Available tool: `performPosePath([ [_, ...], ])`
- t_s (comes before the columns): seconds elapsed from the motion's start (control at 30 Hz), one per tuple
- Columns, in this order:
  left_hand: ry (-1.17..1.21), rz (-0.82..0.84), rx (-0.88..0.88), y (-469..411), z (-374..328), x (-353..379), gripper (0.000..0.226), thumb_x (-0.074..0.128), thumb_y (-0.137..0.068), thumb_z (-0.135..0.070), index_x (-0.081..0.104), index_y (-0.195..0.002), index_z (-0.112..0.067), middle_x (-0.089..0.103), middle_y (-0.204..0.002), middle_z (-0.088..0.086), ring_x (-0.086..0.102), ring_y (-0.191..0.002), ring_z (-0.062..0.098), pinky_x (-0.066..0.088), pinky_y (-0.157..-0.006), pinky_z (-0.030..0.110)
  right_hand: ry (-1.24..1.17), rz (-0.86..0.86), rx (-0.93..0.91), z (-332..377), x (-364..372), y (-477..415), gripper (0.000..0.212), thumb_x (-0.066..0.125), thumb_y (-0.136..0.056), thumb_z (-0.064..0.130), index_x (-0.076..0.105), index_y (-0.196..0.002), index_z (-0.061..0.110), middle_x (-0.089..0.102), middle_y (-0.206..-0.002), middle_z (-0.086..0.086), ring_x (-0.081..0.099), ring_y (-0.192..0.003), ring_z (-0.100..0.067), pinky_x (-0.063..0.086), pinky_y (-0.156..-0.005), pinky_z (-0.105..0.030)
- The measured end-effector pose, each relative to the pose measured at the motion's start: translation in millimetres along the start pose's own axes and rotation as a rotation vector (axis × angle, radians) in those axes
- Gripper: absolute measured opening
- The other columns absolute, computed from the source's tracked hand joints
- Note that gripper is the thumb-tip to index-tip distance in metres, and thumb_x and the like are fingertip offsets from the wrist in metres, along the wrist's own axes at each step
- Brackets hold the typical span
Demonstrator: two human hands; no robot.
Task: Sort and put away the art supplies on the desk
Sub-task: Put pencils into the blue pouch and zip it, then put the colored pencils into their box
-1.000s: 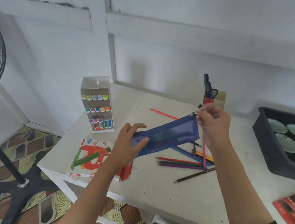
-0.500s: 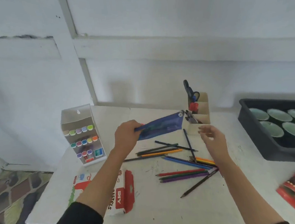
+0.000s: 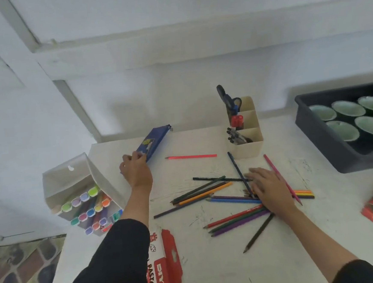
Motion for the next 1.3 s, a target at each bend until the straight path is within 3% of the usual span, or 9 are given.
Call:
performPosePath([
  [0.13,0.072,0.113,-0.244,17,24,21,0.033,0.06,-0.084,0.003,0.067,-0.114,-0.011,0.053,-0.126,0.01,0.037,-0.121,0.034,0.026,-0.1,0.038,0.017,-0.026,-0.004,3,-2,0,0.03,0.054,-0.093,0.021,0.06,-0.121,0.028,0.054,-0.131,0.009,0.047,-0.122,-0.013,0.028,-0.105,-0.035],
  [0.27,-0.061,0.177,-0.259,18,25,23,0.045,0.055,-0.085,0.002,0.062,-0.124,-0.019,0.047,-0.131,0.008,0.032,-0.125,0.03,0.022,-0.104,0.043,0.013,-0.028,0.002,4,-4,0,0.03,0.054,-0.093,0.021,0.06,-0.121,0.028,0.054,-0.131,0.01,0.047,-0.122,-0.012,0.025,-0.104,-0.031],
  [0.43,-0.111,0.214,-0.297,37,9,19,0.048,0.052,-0.087,-0.018,0.051,-0.134,-0.026,0.034,-0.146,0.006,0.025,-0.133,0.03,0.02,-0.106,0.055,0.012,-0.013,0.015,4,-5,1,0.031,0.052,-0.093,0.021,0.059,-0.123,0.028,0.053,-0.132,0.01,0.045,-0.123,-0.011,0.026,-0.105,-0.032],
  [0.63,0.241,0.009,-0.093,60,-55,6,0.031,0.059,-0.076,0.0,0.072,-0.101,-0.011,0.057,-0.116,0.009,0.044,-0.114,0.032,0.033,-0.092,0.049,0.005,0.023,0.026,7,-6,-1,0.03,0.045,-0.096,0.027,0.056,-0.124,0.029,0.051,-0.134,0.01,0.043,-0.125,-0.009,0.027,-0.107,-0.033],
  [0.83,0.524,0.079,0.142,98,-144,3,0.022,0.057,-0.079,0.008,0.071,-0.082,-0.008,0.062,-0.093,0.007,0.055,-0.095,0.024,0.042,-0.08,0.038,-0.187,0.168,0.027,15,-20,-6,0.035,0.034,-0.102,0.027,0.051,-0.132,0.021,0.047,-0.137,0.003,0.045,-0.123,-0.012,0.033,-0.104,-0.026],
  [0.93,0.607,0.091,0.213,128,-184,-1,0.022,0.057,-0.081,0.01,0.072,-0.079,-0.005,0.065,-0.084,0.008,0.06,-0.082,0.022,0.05,-0.074,0.032,-0.344,0.01,0.053,3,-58,7,0.03,0.043,-0.099,0.016,0.056,-0.126,0.017,0.053,-0.13,0.001,0.048,-0.116,-0.01,0.03,-0.095,-0.013],
  [1.1,0.698,0.269,0.28,202,-270,15,0.024,0.056,-0.081,0.012,0.071,-0.076,-0.006,0.061,-0.079,-0.001,0.058,-0.075,0.015,0.045,-0.067,0.019,-0.481,-0.332,0.278,-91,-138,78,0.024,0.054,-0.089,-0.003,0.067,-0.101,0.012,0.064,-0.106,0.0,0.055,-0.099,-0.007,0.032,-0.086,0.002],
  [1.2,0.699,0.434,0.35,247,-331,36,0.025,0.054,-0.08,0.01,0.072,-0.085,-0.006,0.065,-0.089,0.005,0.059,-0.087,0.021,0.048,-0.079,0.03,-0.405,-0.432,0.441,-156,-170,127,0.022,0.051,-0.09,-0.002,0.067,-0.101,0.01,0.063,-0.106,0.0,0.056,-0.101,-0.012,0.033,-0.085,-0.003],
  [1.3,0.667,0.615,0.431,296,-395,57,0.033,0.053,-0.083,0.003,0.067,-0.111,-0.009,0.062,-0.115,0.007,0.052,-0.111,0.023,0.039,-0.098,0.029,-0.332,-0.48,0.609,-218,-190,177,0.021,0.052,-0.091,0.001,0.066,-0.106,0.008,0.06,-0.119,-0.007,0.052,-0.112,-0.021,0.036,-0.09,-0.021],
])
Point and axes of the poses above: each hand's wrist, its own y-axis away from the middle knuckle, its own x-axis out of the palm, z = x × y, the point moved 8 cm from there along -y, towards the middle knuckle
